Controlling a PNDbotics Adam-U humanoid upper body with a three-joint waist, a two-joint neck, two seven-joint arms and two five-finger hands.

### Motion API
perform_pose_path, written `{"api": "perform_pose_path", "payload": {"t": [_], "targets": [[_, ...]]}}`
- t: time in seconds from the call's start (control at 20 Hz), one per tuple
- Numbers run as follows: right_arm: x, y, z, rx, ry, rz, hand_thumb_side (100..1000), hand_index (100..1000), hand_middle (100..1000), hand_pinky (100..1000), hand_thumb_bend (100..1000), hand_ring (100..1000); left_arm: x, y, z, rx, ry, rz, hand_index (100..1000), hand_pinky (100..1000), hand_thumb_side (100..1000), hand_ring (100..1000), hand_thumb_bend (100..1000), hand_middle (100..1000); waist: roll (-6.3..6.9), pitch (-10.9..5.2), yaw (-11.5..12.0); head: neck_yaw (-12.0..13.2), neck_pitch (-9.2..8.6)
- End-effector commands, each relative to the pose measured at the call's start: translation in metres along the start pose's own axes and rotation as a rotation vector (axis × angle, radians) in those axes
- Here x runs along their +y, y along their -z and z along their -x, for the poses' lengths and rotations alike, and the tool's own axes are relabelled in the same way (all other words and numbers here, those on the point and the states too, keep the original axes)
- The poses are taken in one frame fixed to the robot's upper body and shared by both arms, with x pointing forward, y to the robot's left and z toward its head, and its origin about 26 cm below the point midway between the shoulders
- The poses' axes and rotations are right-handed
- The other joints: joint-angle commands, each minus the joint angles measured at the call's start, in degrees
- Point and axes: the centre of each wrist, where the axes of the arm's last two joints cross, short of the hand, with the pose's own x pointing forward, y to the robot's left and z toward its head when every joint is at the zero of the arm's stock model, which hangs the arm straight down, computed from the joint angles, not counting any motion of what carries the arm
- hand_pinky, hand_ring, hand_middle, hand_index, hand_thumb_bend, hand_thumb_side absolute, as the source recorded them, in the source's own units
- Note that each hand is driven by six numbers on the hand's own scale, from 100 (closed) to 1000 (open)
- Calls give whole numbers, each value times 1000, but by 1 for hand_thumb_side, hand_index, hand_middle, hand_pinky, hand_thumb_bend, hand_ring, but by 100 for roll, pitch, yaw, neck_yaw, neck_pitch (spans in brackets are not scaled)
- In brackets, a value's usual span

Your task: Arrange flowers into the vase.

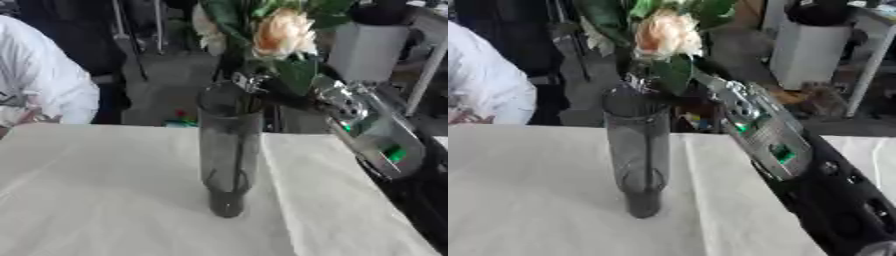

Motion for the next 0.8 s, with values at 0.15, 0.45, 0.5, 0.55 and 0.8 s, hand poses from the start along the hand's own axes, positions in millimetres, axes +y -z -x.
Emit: {"api": "perform_pose_path", "payload": {"t": [0.15, 0.45, 0.5, 0.55, 0.8], "targets": [[-15, -3, -3, -5, -66, -29, 1000, 769, 624, 729, 250, 766, 3, 6, -5, -29, 4, -7, 946, 798, 1000, 888, 100, 884, 22, -129, -14, -6, -80], [-18, -2, -3, 4, -76, -48, 1000, 796, 660, 746, 268, 786, 3, 6, -5, -27, 4, -5, 946, 798, 1000, 888, 100, 884, 11, -137, -33, -6, -79], [-18, -2, -3, 5, -77, -50, 1000, 799, 664, 748, 269, 789, 3, 6, -5, -27, 3, -4, 946, 798, 1000, 888, 100, 885, 9, -137, -35, -7, -81], [-19, -2, -4, 6, -77, -52, 1000, 801, 668, 751, 270, 791, 3, 6, -5, -27, 3, -3, 946, 798, 1000, 888, 100, 885, 8, -139, -36, -10, -80], [-21, -3, -1, 23, -97, -79, 1000, 829, 730, 780, 313, 830, 3, 6, -5, -25, 6, 1, 946, 798, 1000, 888, 100, 884, 2, -160, -45, -10, -75]]}}
